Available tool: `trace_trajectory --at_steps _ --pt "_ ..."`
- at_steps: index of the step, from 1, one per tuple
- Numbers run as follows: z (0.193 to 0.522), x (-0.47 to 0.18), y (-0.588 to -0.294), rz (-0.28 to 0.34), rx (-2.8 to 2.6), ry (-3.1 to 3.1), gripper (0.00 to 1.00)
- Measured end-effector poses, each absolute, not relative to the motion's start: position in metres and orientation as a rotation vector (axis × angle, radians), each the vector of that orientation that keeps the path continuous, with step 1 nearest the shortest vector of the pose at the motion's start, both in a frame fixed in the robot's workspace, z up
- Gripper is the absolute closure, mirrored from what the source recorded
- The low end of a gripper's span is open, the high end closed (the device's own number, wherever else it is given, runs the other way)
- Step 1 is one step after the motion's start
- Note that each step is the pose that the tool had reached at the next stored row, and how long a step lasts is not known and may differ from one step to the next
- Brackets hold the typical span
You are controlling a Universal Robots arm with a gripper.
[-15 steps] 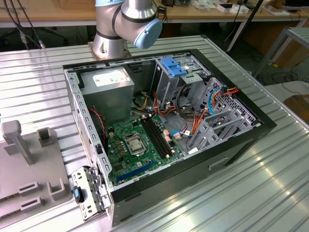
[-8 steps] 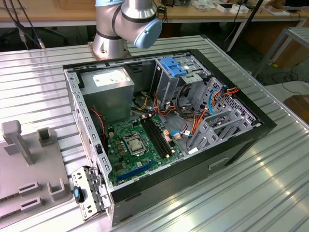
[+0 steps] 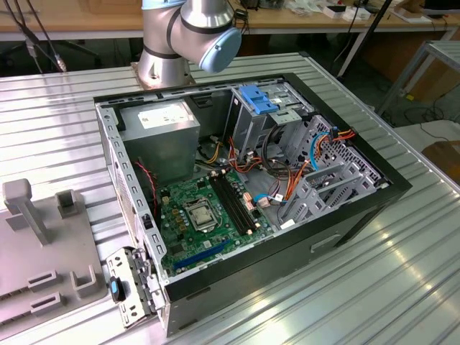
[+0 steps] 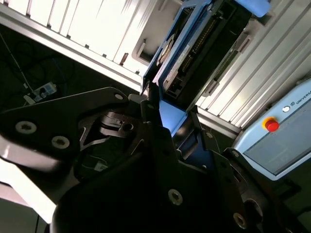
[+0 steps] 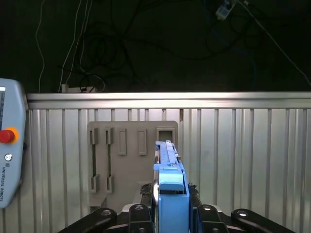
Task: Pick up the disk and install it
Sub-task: 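Pick up the disk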
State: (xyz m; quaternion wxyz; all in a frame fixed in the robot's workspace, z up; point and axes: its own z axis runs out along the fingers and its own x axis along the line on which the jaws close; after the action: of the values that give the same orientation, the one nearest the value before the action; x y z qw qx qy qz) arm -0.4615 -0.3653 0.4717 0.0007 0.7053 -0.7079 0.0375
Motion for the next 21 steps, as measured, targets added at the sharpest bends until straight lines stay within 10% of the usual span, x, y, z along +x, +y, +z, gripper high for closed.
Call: trace_trajectory --at_steps 21 --pt "0.491 -0.456 -0.365 0.153 2.228 -2.238 0.63"
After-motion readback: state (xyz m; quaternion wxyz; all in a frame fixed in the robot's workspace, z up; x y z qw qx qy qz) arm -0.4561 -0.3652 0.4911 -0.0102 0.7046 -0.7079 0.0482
